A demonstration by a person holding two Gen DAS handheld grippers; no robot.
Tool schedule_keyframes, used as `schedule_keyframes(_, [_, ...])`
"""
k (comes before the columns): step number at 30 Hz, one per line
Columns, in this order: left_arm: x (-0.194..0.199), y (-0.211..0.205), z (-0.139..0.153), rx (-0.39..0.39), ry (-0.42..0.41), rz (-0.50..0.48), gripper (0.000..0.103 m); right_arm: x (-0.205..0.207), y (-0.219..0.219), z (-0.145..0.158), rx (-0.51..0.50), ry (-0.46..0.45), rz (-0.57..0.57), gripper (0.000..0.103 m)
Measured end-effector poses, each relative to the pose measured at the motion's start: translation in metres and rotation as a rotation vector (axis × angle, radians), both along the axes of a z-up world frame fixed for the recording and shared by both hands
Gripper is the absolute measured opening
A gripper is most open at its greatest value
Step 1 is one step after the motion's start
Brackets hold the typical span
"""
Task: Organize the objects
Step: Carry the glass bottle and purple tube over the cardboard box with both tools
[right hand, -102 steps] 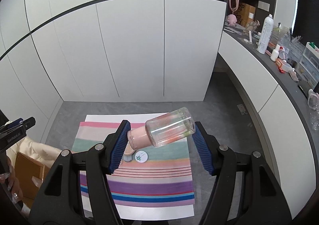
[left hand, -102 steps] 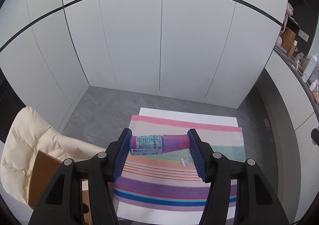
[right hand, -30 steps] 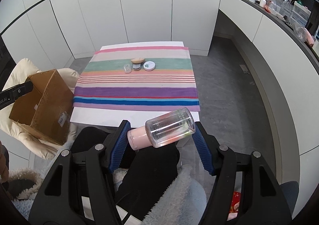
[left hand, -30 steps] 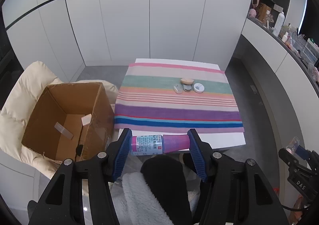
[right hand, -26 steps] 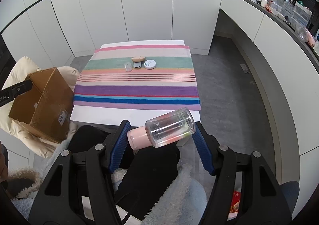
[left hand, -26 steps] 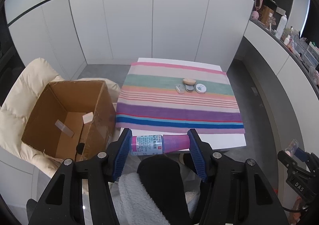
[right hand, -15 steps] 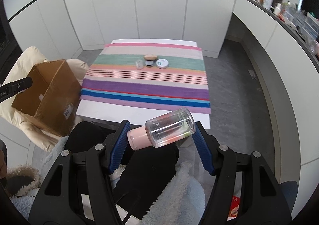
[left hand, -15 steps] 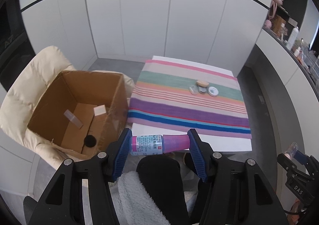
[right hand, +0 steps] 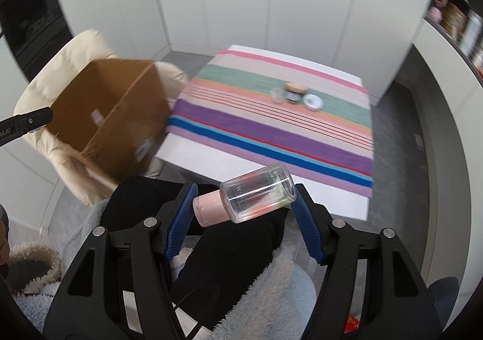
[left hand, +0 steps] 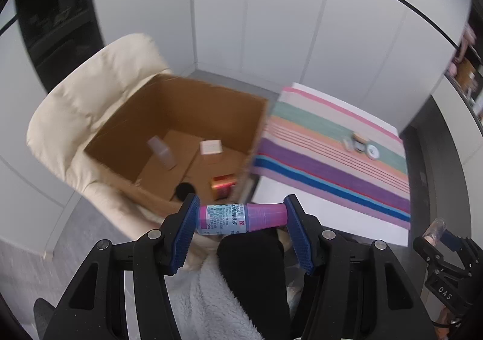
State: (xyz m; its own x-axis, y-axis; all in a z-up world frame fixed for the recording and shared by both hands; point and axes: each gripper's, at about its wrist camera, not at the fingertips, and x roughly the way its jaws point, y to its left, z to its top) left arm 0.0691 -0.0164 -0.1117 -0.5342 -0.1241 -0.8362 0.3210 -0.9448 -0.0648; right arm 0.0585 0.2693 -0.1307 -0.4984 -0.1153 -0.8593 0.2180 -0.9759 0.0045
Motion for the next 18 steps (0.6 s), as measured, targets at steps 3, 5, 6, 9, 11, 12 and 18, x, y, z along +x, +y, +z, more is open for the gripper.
schedule_keyframes(3, [0.008, -0.025, -0.005, 0.007, -0.009, 0.051, 0.058, -0.008, -0.025, -0.005, 0.005, -0.014, 0.046, 0.066])
schedule_keyframes(5, [0.013, -0.038, -0.008, 0.013, -0.014, 0.079, 0.058, -0.013, -0.042, -0.008, 0.004, -0.023, 0.080, 0.066])
schedule_keyframes(6, [0.015, -0.046, -0.010, 0.016, -0.016, 0.095, 0.058, -0.015, -0.049, -0.009, 0.004, -0.025, 0.097, 0.066])
schedule_keyframes(9, [0.020, -0.068, -0.017, 0.031, -0.024, 0.140, 0.058, -0.019, -0.077, -0.011, 0.011, -0.028, 0.159, 0.066])
schedule_keyframes(11, [0.021, -0.081, -0.021, 0.042, -0.029, 0.170, 0.058, -0.021, -0.090, -0.012, 0.019, -0.025, 0.184, 0.066])
schedule_keyframes(12, [0.022, -0.088, -0.023, 0.046, -0.030, 0.184, 0.058, -0.023, -0.096, -0.012, 0.020, -0.024, 0.195, 0.066])
schedule_keyframes(18, [0.014, -0.111, -0.035, 0.065, -0.042, 0.234, 0.058, -0.039, -0.129, -0.019, 0.035, -0.033, 0.243, 0.066])
